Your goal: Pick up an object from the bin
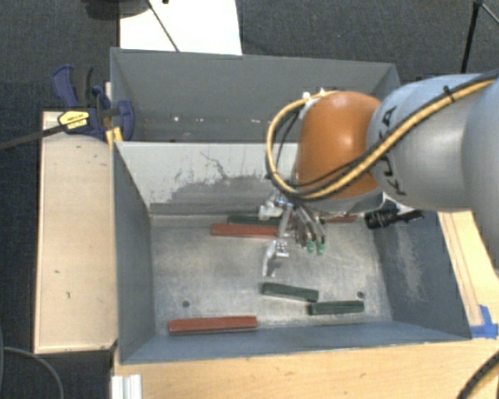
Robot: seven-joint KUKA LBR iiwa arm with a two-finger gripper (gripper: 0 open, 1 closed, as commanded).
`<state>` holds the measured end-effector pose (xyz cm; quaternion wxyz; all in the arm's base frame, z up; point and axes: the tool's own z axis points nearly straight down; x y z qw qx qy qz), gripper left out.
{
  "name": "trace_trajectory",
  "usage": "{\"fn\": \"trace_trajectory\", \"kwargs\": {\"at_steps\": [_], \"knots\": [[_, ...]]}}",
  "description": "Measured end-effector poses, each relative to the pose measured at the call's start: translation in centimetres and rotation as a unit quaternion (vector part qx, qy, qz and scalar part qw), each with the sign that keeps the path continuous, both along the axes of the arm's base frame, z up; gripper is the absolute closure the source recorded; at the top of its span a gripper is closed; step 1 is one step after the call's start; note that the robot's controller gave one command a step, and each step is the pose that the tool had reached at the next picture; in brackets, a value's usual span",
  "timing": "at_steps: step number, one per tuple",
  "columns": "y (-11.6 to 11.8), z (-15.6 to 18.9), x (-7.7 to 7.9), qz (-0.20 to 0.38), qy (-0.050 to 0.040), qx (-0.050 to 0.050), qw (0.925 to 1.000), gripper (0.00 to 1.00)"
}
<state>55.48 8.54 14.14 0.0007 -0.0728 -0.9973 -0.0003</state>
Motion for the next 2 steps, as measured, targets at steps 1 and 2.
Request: {"fn": "trace_trajectory", "kwargs": {"at_steps": [1,2], "knots": [[0.0,0.1,0.0,0.0,-0.0007,0.0,1.0,0.0],[-8.0,-6.8,-5.3,0.071,-0.0036,0.0,0.9975,1.0]]}}
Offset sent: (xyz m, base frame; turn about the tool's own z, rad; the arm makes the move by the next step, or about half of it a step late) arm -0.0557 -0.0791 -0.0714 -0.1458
